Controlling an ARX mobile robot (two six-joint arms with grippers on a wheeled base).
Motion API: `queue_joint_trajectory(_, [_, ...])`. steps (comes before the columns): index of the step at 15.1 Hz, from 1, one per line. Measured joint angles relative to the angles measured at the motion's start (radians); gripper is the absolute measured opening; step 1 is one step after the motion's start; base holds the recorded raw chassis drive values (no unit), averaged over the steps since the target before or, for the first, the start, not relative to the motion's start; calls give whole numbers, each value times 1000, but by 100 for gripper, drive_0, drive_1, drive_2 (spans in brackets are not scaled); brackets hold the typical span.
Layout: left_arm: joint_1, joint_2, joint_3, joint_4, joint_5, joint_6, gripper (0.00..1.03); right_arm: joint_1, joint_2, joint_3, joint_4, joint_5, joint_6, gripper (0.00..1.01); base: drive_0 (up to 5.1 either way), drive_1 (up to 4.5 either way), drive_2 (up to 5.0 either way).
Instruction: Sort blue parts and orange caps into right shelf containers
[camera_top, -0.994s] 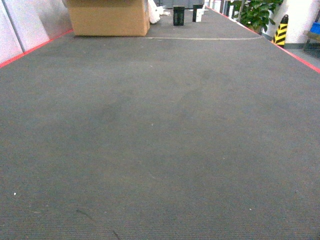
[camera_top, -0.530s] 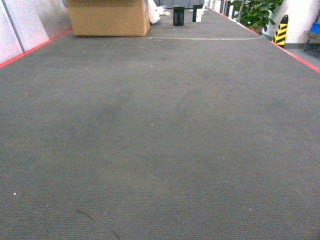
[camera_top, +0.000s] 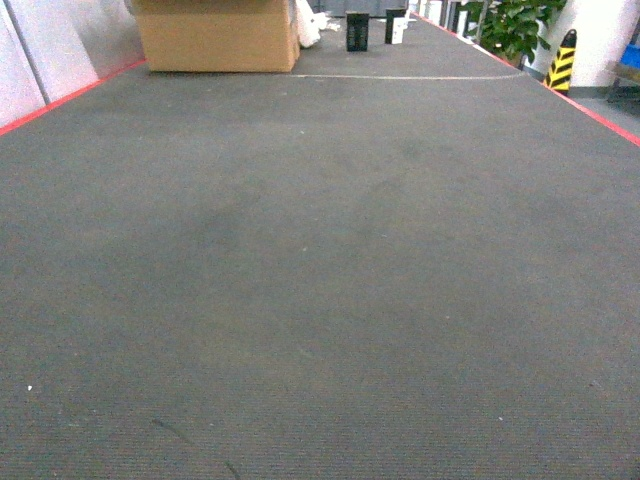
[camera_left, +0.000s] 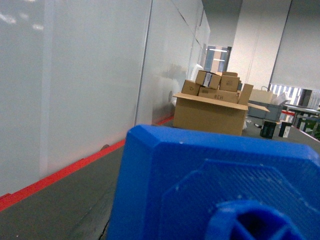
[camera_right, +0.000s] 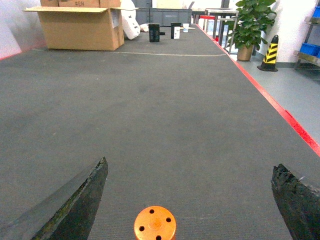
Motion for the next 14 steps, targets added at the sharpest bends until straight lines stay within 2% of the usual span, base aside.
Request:
queue_joint_trajectory(12, [0, 0, 0, 0, 0, 0, 47, 0, 0, 0, 0, 0, 0, 98, 0, 0, 0])
queue_joint_trajectory(13, [0, 0, 0, 0, 0, 0, 47, -3, 3, 1, -10, -17, -2, 98, 0, 0, 0])
queue_joint_trajectory(14, [0, 0, 0, 0, -3, 0, 47, -89, 74, 49, -140, -229, -36, 98, 0, 0, 0])
